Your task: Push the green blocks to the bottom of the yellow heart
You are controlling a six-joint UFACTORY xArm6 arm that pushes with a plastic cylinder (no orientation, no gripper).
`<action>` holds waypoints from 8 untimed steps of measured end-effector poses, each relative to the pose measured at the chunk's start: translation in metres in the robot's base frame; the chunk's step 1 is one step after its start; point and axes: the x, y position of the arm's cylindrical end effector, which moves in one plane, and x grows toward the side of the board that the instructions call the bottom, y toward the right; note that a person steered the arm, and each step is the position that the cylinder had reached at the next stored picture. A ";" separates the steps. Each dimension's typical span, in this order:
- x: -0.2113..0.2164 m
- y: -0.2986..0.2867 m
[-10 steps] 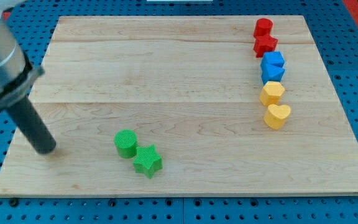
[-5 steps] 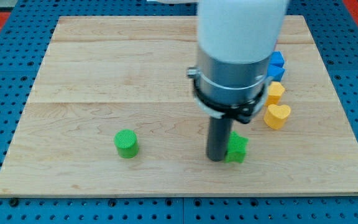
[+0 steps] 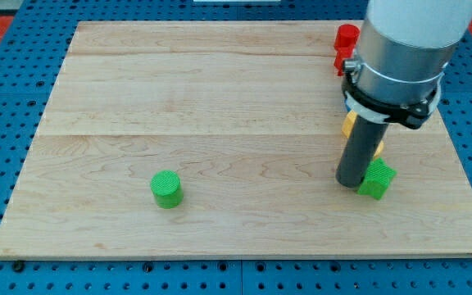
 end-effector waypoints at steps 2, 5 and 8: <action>0.010 -0.003; 0.018 0.075; 0.012 0.049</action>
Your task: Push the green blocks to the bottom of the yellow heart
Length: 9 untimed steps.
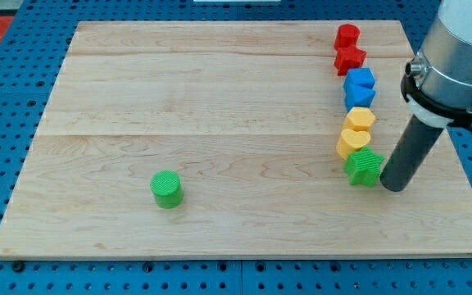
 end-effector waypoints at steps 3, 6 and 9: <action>0.086 -0.116; 0.030 -0.372; 0.017 -0.318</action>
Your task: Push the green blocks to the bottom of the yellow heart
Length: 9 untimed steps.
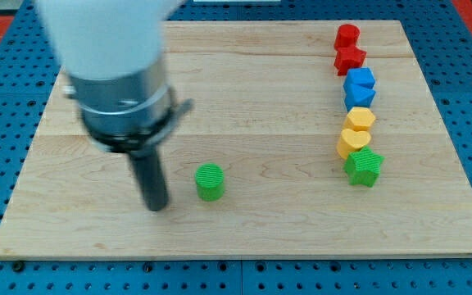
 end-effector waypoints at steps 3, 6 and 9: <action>-0.019 0.141; 0.027 0.159; 0.025 0.153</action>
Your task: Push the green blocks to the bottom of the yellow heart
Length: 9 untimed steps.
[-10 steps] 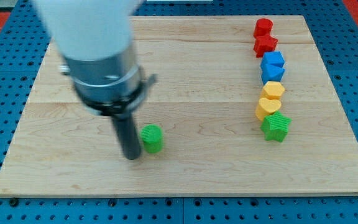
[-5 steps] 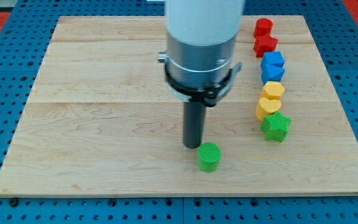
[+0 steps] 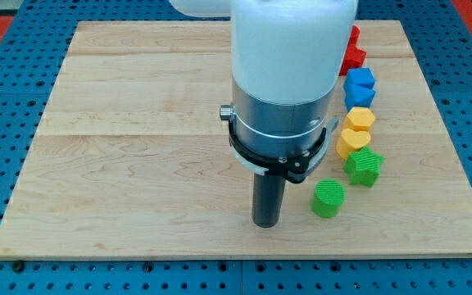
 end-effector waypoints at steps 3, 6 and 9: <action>-0.012 0.025; -0.022 0.099; -0.019 0.029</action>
